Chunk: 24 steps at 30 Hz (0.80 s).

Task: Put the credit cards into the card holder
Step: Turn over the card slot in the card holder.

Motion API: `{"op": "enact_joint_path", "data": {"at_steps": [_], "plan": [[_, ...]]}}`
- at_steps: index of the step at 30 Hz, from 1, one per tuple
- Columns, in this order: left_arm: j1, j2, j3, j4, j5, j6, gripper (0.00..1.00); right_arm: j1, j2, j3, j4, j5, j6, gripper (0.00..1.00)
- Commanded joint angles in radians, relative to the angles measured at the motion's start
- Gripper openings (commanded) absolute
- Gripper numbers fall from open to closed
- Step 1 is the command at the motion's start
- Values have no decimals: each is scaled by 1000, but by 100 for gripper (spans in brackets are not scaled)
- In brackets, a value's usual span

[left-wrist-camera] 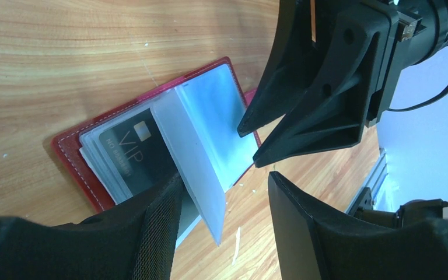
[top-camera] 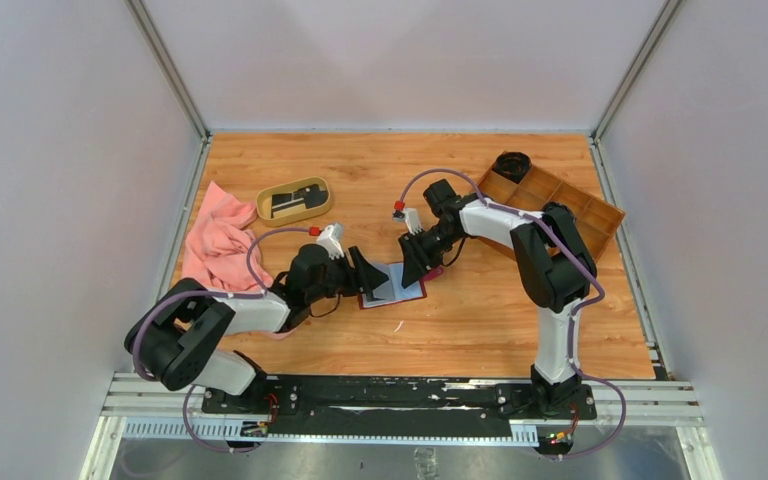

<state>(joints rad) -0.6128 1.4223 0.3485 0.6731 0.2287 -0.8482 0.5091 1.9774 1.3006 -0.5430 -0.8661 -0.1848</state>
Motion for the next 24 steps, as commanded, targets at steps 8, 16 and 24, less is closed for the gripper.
{"op": "enact_joint_path", "data": {"at_steps": [8, 16, 24], "plan": [[-17, 138, 18, 256, 103, -97, 38, -40, -9, 28, -28, -24, -21, 41], [-47, 246, 55, 362, 139, -126, 52, -60, -17, 26, -28, 32, -12, 38], [-64, 268, 84, 359, 129, -122, 54, -66, -16, 25, -27, 12, -7, 37]]}}
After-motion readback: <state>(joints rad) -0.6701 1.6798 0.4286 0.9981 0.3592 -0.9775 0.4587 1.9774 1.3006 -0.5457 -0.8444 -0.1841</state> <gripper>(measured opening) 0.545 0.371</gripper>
